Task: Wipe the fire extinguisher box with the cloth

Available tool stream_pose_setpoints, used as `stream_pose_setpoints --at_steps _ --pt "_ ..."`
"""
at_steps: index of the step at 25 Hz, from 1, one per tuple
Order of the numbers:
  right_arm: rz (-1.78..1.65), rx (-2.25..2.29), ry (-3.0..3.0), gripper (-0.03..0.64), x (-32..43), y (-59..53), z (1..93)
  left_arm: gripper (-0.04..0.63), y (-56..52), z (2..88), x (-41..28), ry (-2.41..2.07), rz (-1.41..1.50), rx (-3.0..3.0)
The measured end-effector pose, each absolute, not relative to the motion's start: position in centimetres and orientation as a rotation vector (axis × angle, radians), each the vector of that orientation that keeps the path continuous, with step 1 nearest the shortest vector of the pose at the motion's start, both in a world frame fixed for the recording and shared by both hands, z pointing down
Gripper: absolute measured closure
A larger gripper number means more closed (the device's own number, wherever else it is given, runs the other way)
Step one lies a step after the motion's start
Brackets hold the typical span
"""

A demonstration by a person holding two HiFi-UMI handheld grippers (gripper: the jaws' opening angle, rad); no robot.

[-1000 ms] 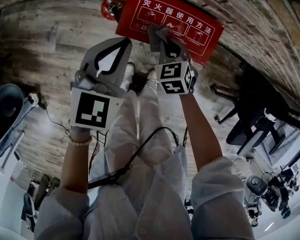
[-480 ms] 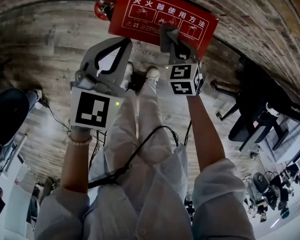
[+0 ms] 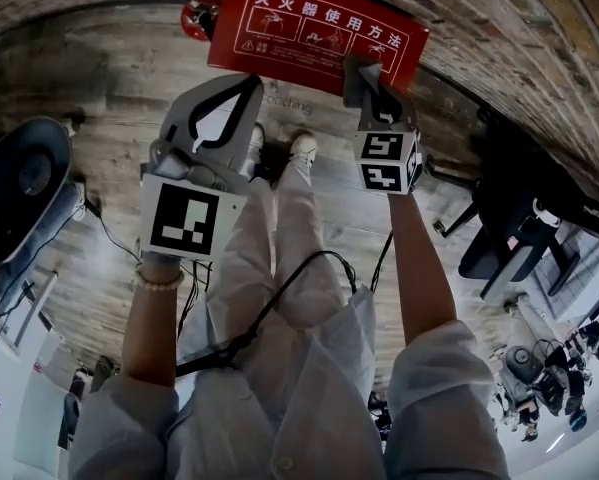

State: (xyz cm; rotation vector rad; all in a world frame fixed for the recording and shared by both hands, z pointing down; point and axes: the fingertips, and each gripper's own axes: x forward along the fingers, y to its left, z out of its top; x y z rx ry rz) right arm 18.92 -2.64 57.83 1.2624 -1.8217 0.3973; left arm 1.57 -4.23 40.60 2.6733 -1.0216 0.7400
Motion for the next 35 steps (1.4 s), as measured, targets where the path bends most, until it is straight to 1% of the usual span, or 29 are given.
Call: stream_pose_setpoints --at_steps 14,24,26,29,35 --pt "0.487 1.419 -1.687 0.591 25.4 -0.9 58.4 0.598 -3.6 40.8 2.9 -0.992 0.742 2.686" --pt "0.514 1.435 -1.671 0.591 25.8 -0.9 58.6 0.598 -3.4 40.6 3.3 -0.980 0.745 2.696" --pt "0.564 1.458 -1.678 0.591 25.9 -0.8 58.5 0.598 -3.4 40.2 3.1 -0.987 0.742 2.695" --pt "0.644 1.531 -1.699 0.589 26.3 -0.9 57.1 0.598 -3.4 39.2 2.9 -1.007 0.721 2.694" --pt "0.581 1.599 -1.758 0.589 25.8 -2.1 50.9 0.598 -3.3 36.2 1.7 -1.040 0.720 2.718"
